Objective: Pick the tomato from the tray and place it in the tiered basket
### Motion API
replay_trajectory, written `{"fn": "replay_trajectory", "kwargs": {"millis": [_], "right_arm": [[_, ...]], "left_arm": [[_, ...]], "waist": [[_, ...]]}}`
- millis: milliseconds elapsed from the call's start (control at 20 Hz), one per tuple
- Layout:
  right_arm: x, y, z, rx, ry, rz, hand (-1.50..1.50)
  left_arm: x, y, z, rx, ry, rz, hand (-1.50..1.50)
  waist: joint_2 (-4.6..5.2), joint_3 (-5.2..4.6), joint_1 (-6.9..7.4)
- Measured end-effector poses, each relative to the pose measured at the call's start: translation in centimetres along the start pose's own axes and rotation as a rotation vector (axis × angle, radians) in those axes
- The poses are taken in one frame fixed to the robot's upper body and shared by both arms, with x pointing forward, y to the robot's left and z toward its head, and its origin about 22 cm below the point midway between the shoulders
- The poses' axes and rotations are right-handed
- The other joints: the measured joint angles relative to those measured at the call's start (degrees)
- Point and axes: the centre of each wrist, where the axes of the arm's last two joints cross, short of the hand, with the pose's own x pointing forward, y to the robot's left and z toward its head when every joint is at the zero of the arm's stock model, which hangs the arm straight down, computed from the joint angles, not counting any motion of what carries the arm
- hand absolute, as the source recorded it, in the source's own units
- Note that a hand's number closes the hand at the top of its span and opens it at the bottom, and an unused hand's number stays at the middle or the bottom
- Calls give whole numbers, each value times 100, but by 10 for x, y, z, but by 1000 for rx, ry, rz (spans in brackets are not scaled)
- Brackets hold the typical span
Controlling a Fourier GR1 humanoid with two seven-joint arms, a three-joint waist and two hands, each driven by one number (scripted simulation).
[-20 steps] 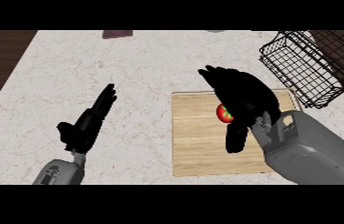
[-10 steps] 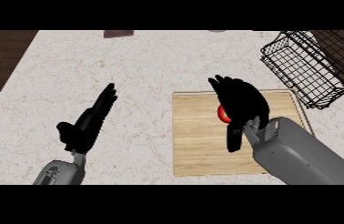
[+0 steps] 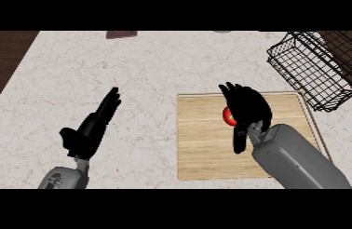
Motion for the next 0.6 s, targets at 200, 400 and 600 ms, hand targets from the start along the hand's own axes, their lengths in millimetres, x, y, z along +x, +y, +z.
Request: {"fn": "replay_trajectory", "kwargs": {"millis": [200, 400, 600], "right_arm": [[-12, 14, -12, 9, 25, -11, -150], [-17, 20, -19, 20, 24, -14, -150], [-17, 24, -25, 35, 23, -17, -150]], "left_arm": [[3, 0, 6, 2, -4, -2, 0], [-1, 3, 1, 2, -4, -5, 0], [3, 0, -7, -1, -7, -2, 0]], "waist": [[0, 1, 4], [1, 0, -3], [1, 0, -5]]}}
